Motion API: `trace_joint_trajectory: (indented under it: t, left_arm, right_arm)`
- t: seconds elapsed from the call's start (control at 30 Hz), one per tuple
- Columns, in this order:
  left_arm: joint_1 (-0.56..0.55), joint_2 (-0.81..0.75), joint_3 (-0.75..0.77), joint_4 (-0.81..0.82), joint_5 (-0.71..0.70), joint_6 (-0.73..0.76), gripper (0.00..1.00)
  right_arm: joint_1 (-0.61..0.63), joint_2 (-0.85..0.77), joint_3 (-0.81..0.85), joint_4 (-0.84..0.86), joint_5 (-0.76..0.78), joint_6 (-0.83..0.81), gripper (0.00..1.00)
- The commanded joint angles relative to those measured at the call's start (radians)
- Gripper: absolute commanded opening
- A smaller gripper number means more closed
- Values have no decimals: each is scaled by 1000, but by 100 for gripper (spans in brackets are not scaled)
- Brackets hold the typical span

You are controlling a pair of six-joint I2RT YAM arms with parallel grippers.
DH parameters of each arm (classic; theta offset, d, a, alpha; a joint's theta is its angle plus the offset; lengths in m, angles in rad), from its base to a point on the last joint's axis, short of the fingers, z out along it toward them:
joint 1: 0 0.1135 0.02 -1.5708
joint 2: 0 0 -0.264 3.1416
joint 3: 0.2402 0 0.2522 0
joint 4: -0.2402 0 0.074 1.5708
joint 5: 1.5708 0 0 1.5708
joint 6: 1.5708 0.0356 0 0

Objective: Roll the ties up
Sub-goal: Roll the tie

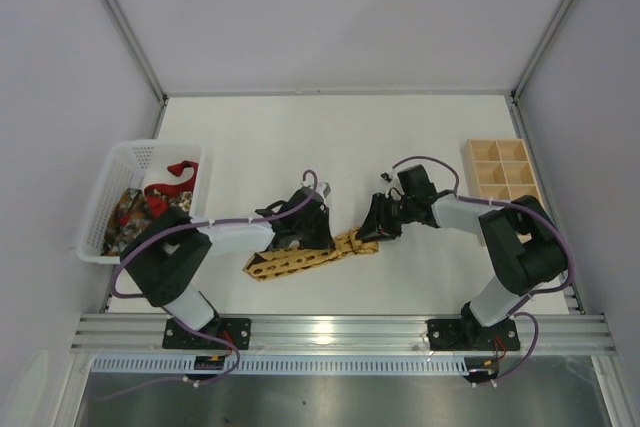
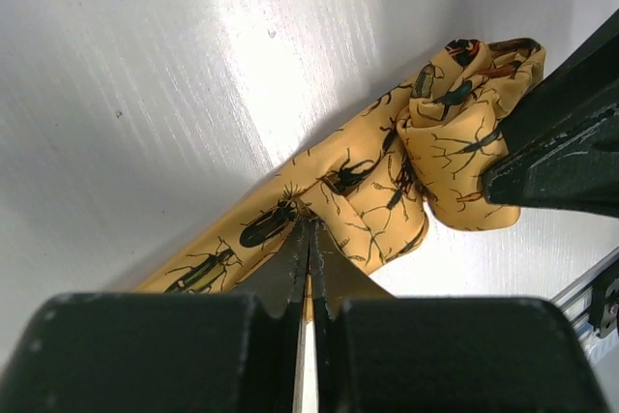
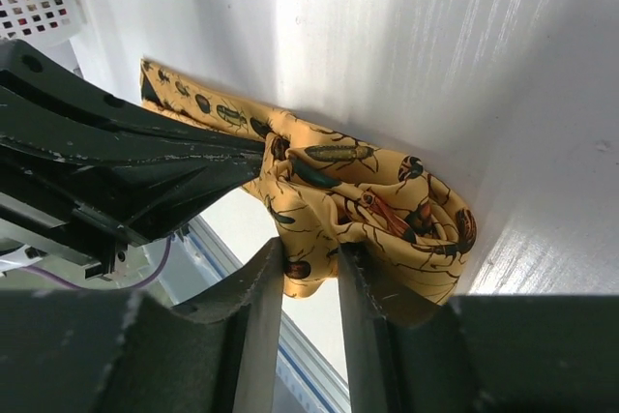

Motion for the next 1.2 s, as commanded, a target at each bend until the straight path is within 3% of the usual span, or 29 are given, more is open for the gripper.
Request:
trace_joint_trajectory:
  t: [0.0,0.13,0.23,0.53,0.63,0.87,1.03,1.17]
  left_arm:
    - [-10,-50,8,-40,7,-4,4]
    - [-10,-62,14,-55,2,1,5]
    - [-10,-57,21,-54,5,2,5]
    - [-10,-42,23,-37,18,-4,5]
    - [-10,-51,21,-40,19,-4,5]
    - [-10,-71,64,-89,19,25,8]
    - [5,-71,202,-151,13,74,16]
    - [46,-8,331,-151,86,99,21]
  right_arm:
    - [-11,-3,-13,48,-15,-6,32]
    - [-20,3,-29,86,-73,-6,31]
    - [-25,-6,-53,135,-131,4,37]
    - [-80,-35,-84,135,-145,7,38]
    - [-85,-7,-63,138,-152,11,32]
    - [-74,30,-30,101,-136,-18,4]
    - [-49,36,-20,-23,-99,-95,0]
    - [-29,4,11,-115,-11,-153,0]
